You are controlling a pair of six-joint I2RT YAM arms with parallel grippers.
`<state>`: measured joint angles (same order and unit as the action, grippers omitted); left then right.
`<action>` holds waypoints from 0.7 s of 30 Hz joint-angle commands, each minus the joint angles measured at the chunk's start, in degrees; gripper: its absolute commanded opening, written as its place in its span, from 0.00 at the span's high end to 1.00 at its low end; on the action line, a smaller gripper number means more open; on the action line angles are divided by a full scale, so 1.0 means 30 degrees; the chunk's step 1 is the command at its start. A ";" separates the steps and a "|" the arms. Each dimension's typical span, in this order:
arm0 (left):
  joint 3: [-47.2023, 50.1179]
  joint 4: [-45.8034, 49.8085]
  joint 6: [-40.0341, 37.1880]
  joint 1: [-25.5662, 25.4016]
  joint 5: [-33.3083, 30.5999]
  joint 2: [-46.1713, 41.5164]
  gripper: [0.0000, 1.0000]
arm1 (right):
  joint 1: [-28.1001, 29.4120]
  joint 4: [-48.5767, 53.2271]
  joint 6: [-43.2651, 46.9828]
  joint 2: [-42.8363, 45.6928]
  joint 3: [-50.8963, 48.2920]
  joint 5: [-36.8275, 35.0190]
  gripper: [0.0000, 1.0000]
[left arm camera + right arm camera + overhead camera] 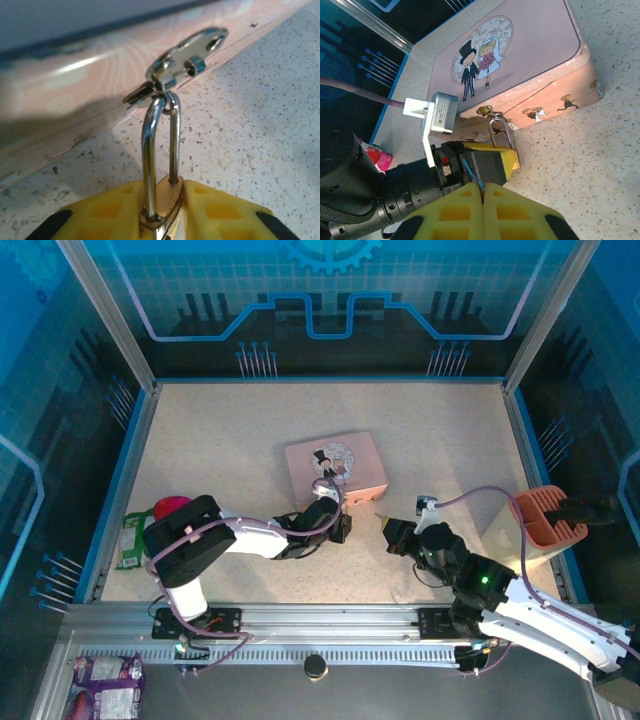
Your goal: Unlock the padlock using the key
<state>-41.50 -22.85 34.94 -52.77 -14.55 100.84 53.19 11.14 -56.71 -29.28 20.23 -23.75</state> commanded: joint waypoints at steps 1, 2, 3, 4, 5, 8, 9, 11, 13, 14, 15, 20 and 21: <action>0.0640 -0.1257 0.1084 0.0011 -0.0069 -0.0768 0.79 | 0.0360 -0.0904 -0.0440 -0.0085 -0.0040 -0.0231 1.00; 0.0704 -0.1386 0.1170 0.0013 -0.0101 -0.0799 0.81 | 0.0376 -0.1019 -0.0485 -0.0143 -0.0102 -0.0269 1.00; 0.0695 -0.1435 0.1229 0.0013 -0.0121 -0.0802 0.83 | 0.0405 -0.1168 -0.0518 -0.0187 -0.0173 -0.0275 1.00; 0.0655 -0.1436 0.1287 0.0013 -0.0105 -0.0800 0.85 | 0.0430 -0.1286 -0.0565 -0.0271 -0.0180 -0.0305 1.00; 0.0620 -0.1435 0.1375 0.0013 -0.0088 -0.0800 0.85 | 0.0456 -0.1349 -0.0580 -0.0308 -0.0203 -0.0298 1.00; 0.0671 -0.1592 0.1710 0.0013 -0.0017 -0.0862 0.89 | 0.0544 -0.1594 -0.0626 -0.0520 -0.0207 -0.0321 1.00; 0.0656 -0.1654 0.1843 0.0013 0.0000 -0.0913 0.89 | 0.0550 -0.1649 -0.0624 -0.0604 -0.0218 -0.0317 1.00; 0.0663 -0.1690 0.2186 0.0011 0.0066 -0.1029 0.91 | 0.0606 -0.1661 -0.0789 -0.0721 -0.0239 -0.0346 1.00; 0.0707 -0.1844 0.2502 0.0042 0.0160 -0.1231 0.92 | 0.0639 -0.1638 -0.1197 -0.0895 -0.0312 -0.0459 1.00; 0.0747 -0.1872 0.2718 0.0042 0.0168 -0.1336 0.92 | 0.0644 -0.1573 -0.1508 -0.0973 -0.0355 -0.0547 1.00; 0.0736 -0.1915 0.2874 0.0057 0.0212 -0.1407 0.93 | 0.0667 -0.1545 -0.1812 -0.1075 -0.0400 -0.0652 1.00; 0.1310 -0.2474 0.3815 0.0671 0.1300 -0.2147 0.94 | 0.0701 -0.0752 -0.3246 -0.1713 -0.0073 -0.1229 1.00; 0.1480 -0.2403 0.3878 0.0935 0.1451 -0.2351 0.95 | 0.0726 -0.0646 -0.3374 -0.1932 0.0073 -0.1258 1.00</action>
<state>-37.91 -25.98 44.21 -51.62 -11.05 97.51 54.50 8.19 -63.29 -34.33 19.70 -25.12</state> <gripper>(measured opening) 0.130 0.059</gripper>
